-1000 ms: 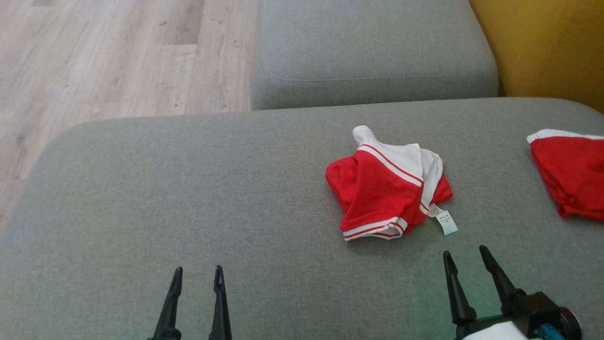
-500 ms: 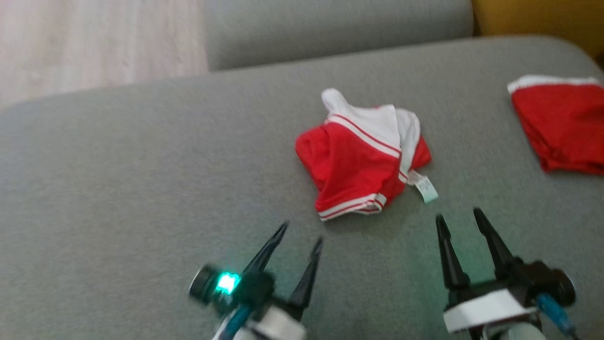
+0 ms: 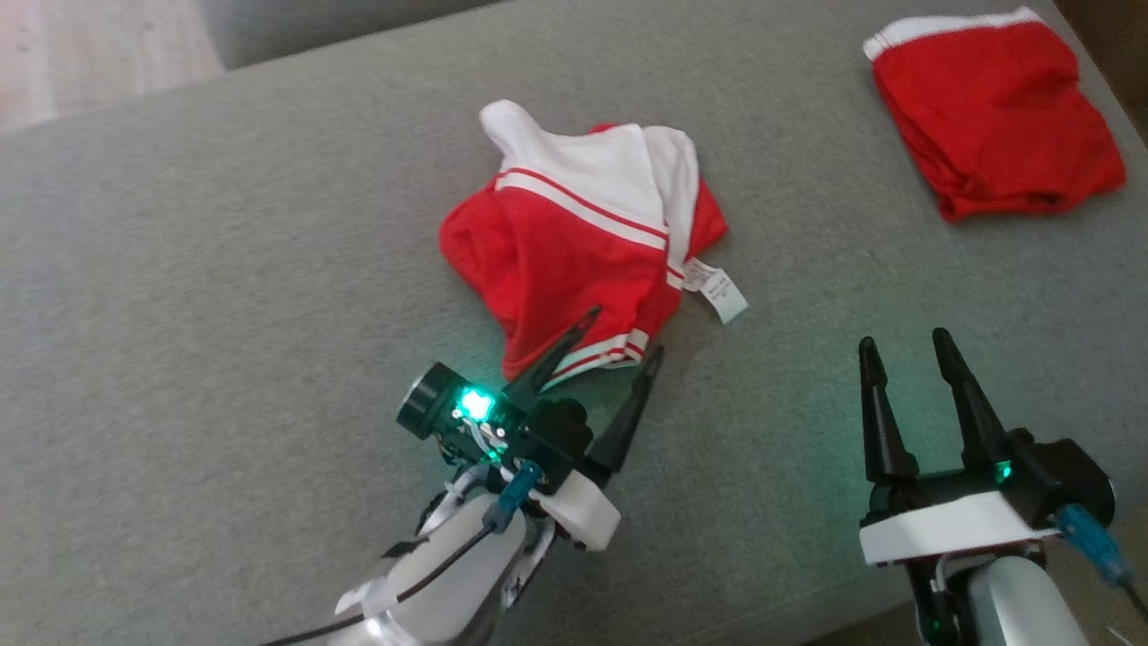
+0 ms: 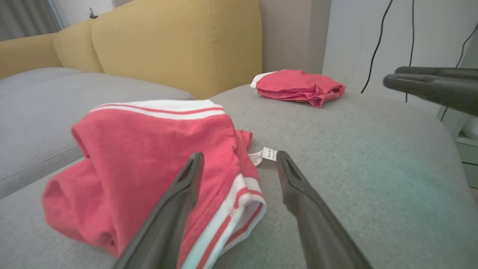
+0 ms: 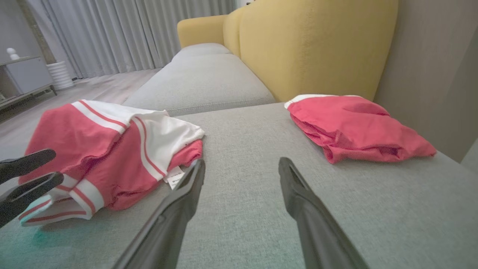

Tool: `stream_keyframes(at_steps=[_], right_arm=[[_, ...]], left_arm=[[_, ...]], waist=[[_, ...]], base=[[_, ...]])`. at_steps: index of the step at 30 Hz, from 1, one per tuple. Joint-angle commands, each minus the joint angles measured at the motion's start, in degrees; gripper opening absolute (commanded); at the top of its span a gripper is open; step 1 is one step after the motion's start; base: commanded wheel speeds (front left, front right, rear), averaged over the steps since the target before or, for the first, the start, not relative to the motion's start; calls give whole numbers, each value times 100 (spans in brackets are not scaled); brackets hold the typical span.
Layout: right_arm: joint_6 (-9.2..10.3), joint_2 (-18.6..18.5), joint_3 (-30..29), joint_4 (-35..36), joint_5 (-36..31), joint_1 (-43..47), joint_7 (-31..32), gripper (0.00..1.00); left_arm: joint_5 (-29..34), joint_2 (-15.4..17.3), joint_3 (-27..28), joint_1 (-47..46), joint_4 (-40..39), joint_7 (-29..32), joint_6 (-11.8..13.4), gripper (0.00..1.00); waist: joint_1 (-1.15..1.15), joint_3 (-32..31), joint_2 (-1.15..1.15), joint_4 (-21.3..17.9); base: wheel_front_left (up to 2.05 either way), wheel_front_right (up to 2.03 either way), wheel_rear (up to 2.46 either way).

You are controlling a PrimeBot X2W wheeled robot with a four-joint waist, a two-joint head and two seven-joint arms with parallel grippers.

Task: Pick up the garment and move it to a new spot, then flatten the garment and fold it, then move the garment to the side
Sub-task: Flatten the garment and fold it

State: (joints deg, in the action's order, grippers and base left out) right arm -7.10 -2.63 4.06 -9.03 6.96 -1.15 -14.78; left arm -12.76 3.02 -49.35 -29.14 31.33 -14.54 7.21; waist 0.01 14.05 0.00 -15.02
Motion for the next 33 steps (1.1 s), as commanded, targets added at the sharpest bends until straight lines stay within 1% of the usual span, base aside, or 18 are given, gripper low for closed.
stream_keyframes(at_steps=[1,6,9,10,11,12,16,20,21,23,25,29,31,33], right_arm=[[-39,-31,63,150,125,-167,-22,100],[-39,-27,48,126,395,-239,-22,100],[-39,-26,27,135,403,-278,-22,100],[-39,-26,16,141,402,-287,-22,100],[-39,-26,11,149,405,-293,-22,100],[-39,-26,15,159,401,-298,-22,100],[-39,-26,75,146,375,-304,-22,100],[-39,-25,115,158,396,-304,-22,100],[-39,-25,128,165,417,-301,-22,100],[-39,-25,170,187,509,-295,-22,100],[-39,-25,243,182,611,-289,-22,100],[-39,-25,479,172,717,-297,-22,100],[-39,-25,554,169,790,-286,-22,100],[-39,-25,605,155,849,-242,-22,100]], left_arm=[[-45,-14,141,-197,-55,-46,148,100],[-26,-14,129,-317,286,-46,436,100],[-82,-14,159,-315,363,-46,472,100],[-92,-14,169,-317,355,-46,479,76],[-97,-14,190,-322,312,-46,485,34],[-90,-14,216,-329,256,-46,488,0],[-159,-14,477,-328,-109,-46,479,0],[-138,-14,709,-468,-565,-46,362,0],[-81,-14,767,-575,-719,-46,293,0],[103,-12,839,-913,-985,-46,61,0],[335,22,877,-1374,-1078,-46,-213,0],[762,208,1003,-2593,-896,-46,-648,0],[922,298,1093,-3266,-816,-46,-820,0],[974,368,1252,-3867,-764,-46,-937,0]], waist=[[-1,152,0,-163],[-1,172,0,-235],[-1,164,0,-242],[-1,165,0,-237],[-1,166,0,-230],[-1,164,0,-221],[-1,98,0,-222],[-1,19,0,-247],[-1,-15,0,-258],[-1,-95,0,-295],[-1,-186,0,-363],[-1,-355,0,-632],[-1,-422,0,-770],[-1,-516,0,-898]], base=[[0,0,0],[0,0,0],[0,0,0],[0,0,0],[0,0,0],[0,0,0],[0,0,0],[0,0,0],[0,0,0],[0,0,0],[0,0,0],[0,0,0],[0,0,0],[0,0,0]])
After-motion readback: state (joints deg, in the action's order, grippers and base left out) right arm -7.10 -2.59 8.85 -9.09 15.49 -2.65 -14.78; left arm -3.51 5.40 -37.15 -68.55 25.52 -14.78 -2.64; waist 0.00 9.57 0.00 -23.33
